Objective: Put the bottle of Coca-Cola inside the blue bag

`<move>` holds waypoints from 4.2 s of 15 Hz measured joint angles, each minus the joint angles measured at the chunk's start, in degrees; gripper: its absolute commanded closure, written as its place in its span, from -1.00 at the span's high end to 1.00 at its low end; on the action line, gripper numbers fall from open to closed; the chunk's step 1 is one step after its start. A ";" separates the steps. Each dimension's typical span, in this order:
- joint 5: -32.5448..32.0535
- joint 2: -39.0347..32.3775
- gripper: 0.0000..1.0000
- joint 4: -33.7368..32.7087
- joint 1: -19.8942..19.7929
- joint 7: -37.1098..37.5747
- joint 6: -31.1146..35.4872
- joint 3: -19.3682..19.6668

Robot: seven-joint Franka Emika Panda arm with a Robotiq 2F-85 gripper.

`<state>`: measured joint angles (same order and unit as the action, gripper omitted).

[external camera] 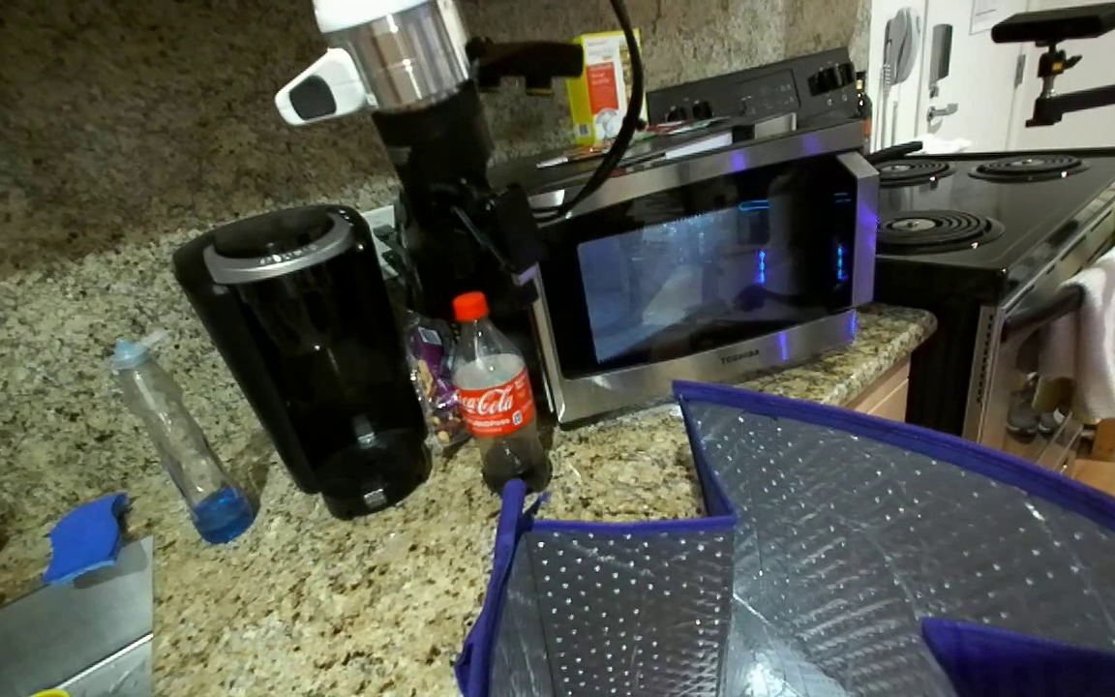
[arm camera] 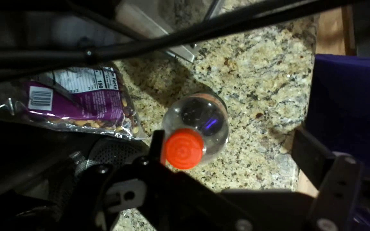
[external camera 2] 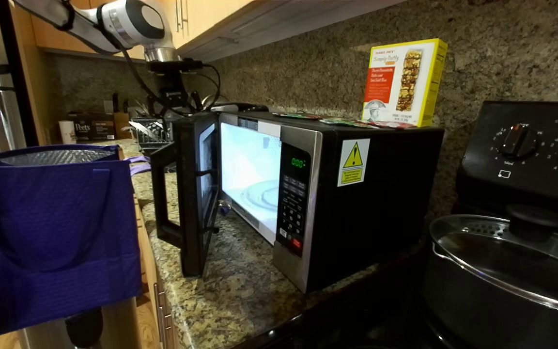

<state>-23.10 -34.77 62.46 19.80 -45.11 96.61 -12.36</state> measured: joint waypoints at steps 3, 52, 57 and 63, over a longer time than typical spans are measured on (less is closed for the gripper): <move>-1.81 -2.78 1.00 -5.19 1.91 -4.93 -1.55 1.55; 8.05 16.16 -0.76 12.14 12.05 41.76 -0.27 3.46; 6.96 25.94 -0.76 26.78 14.73 61.11 5.86 3.34; 3.99 42.95 -0.76 41.88 12.11 70.52 0.14 -3.34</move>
<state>-19.11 8.19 104.33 31.90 25.41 96.75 -15.70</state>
